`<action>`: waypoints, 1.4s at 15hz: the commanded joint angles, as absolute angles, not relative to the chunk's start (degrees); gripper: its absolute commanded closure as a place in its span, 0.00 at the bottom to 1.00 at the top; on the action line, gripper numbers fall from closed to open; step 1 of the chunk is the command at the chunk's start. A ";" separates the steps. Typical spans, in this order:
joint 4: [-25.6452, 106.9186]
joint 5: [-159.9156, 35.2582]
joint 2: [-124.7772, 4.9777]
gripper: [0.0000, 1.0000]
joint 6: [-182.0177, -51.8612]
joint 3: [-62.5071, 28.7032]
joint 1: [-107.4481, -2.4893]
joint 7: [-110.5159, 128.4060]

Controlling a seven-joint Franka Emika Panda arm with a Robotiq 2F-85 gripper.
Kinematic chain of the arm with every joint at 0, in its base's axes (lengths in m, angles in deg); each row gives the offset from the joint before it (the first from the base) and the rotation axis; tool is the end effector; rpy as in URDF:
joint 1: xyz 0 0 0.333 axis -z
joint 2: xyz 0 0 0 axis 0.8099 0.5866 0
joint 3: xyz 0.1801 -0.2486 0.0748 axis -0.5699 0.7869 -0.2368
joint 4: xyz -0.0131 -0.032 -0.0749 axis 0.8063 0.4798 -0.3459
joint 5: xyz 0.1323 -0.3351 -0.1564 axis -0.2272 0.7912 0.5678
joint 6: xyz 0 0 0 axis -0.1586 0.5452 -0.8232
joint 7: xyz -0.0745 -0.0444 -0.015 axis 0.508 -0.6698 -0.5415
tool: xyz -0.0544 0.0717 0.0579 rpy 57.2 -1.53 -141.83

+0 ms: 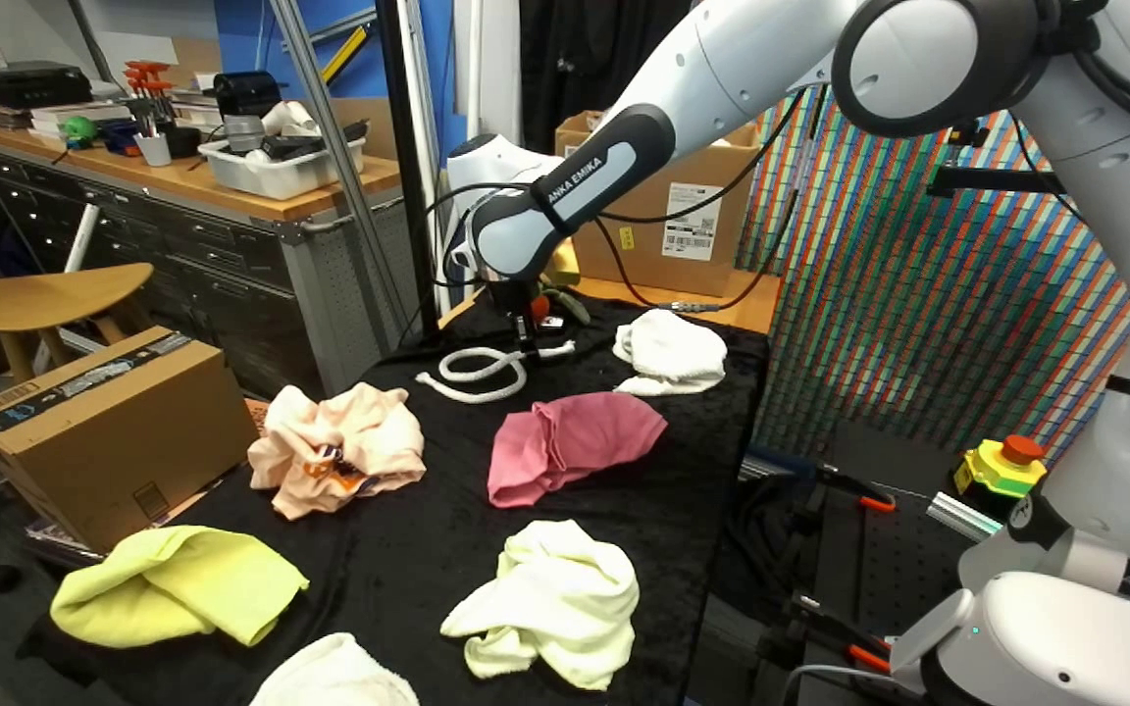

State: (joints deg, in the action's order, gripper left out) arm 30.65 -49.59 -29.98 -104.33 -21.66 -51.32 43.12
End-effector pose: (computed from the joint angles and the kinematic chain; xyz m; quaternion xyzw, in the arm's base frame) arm 0.7111 -0.0380 0.1995 0.9426 0.3111 -0.0854 0.0860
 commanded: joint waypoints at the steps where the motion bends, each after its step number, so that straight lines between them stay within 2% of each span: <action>1: 38.21 -49.68 -37.48 0.90 -108.06 -22.07 -51.08 40.85; 10: 62.50 -49.02 -61.77 0.90 -119.46 -20.97 -52.96 28.56; 15: 73.37 -51.85 -77.49 0.90 -119.59 -21.22 -52.86 22.85; 21: 79.87 -53.63 -93.17 0.90 -117.28 -20.96 -52.81 18.50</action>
